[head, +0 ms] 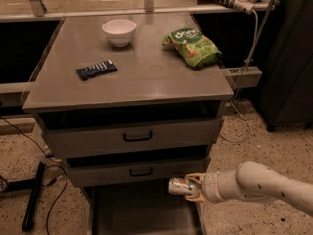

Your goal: Pick 7up can from bottom drawer and place on counter

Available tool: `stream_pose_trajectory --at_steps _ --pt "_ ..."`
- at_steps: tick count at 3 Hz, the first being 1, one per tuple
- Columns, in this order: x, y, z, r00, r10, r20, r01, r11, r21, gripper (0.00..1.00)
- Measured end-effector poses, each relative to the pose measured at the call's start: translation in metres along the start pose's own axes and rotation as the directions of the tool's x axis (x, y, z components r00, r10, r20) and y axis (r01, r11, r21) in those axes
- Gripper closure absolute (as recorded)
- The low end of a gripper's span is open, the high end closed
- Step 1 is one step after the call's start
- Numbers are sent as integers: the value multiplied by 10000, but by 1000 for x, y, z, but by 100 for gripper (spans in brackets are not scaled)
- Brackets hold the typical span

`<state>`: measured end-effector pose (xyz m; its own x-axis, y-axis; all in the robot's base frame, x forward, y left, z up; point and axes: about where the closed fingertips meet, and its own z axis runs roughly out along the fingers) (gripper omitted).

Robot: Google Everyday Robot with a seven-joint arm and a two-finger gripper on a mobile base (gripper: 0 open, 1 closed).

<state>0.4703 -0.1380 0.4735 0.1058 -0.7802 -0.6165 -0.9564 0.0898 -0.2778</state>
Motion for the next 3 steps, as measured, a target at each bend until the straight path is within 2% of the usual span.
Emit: stream_pose_trajectory --at_steps 1,2,3 --pt "-36 9 -37 9957 -912 144 909 9956 233 100" --pt "-94 6 -108 9755 -2197 132 2177 9719 893 100" --pt "-147 -4 -172 9484 -3171 8 3143 9404 1302 100"
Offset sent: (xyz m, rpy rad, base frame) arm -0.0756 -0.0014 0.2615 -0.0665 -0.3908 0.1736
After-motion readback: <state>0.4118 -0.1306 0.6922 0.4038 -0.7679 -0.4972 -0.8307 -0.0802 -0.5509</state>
